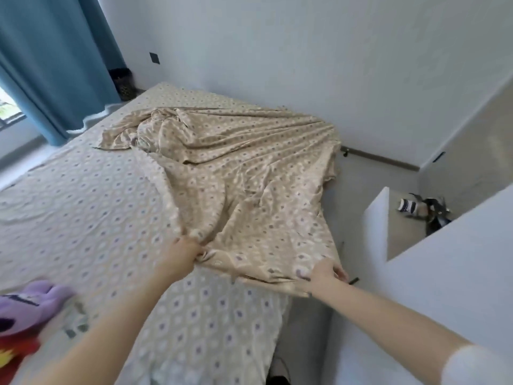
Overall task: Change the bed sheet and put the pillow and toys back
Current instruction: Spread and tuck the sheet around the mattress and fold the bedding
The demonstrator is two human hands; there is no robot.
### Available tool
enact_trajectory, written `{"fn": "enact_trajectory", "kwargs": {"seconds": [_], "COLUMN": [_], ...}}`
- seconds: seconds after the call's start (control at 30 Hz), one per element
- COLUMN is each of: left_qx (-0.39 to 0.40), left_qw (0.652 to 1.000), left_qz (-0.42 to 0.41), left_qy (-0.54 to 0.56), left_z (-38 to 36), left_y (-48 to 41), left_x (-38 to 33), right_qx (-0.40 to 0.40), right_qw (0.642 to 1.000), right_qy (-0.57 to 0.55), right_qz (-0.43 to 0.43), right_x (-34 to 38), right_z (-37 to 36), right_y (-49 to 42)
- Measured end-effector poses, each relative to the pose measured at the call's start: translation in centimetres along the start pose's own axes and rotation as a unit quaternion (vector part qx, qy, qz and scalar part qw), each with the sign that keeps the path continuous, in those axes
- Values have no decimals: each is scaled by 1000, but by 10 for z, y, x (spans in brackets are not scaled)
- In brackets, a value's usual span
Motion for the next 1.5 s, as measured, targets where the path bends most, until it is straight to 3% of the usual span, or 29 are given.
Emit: {"fn": "enact_trajectory", "kwargs": {"seconds": [0.1, 0.2, 0.37, 0.5, 0.7, 0.77, 0.83, 0.93, 1.03, 1.23, 1.33, 1.43, 1.5], "left_qx": [23, 64, 69, 13, -144, -177, -211, -232, -206, -200, -175, -113, -64], "left_qw": [996, 991, 993, 999, 983, 976, 969, 952, 878, 810, 830, 919, 972], "left_qz": [10, 28, 21, 21, -64, -70, -61, 40, 218, 326, 324, 261, 185], "left_qy": [-81, -117, -98, -29, 91, 104, 111, 196, 373, 444, 419, 272, 132], "left_z": [-17, -32, -46, -40, -14, -7, -4, -8, -18, -19, -25, -32, -36], "left_y": [12, 23, 34, 39, 54, 60, 63, 67, 67, 66, 59, 57, 57], "left_x": [-9, -8, -15, -12, -6, -4, 1, 11, 21, 28, 30, 27, 13], "right_qx": [-50, -148, -174, -164, -261, -237, -160, -92, -113, -210, -218, -190, -152], "right_qw": [994, 966, 945, 916, 883, 898, 925, 931, 950, 889, 863, 867, 895], "right_qy": [21, -69, -197, -328, -354, -330, -303, -305, -241, -375, -440, -446, -401], "right_qz": [98, 203, 192, 160, 163, 170, 165, 175, 166, 157, 120, 117, 124], "right_x": [11, 24, 52, 75, 99, 105, 110, 111, 96, 76, 69, 55, 44], "right_z": [-28, -46, -44, -22, 25, 33, 34, 32, 28, 8, -7, -17, -23], "right_y": [6, 18, 27, 13, -17, -26, -34, -35, -31, -28, -23, -12, -5]}}
Point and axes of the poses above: each hand's wrist, its own y-axis away from the middle knuckle, its own z-axis out of the back of the hand, x = y × z, the point moved 2 cm from there along -y, towards the middle knuckle, and after that the axes turned 4 degrees about z, right-handed, at the moved point
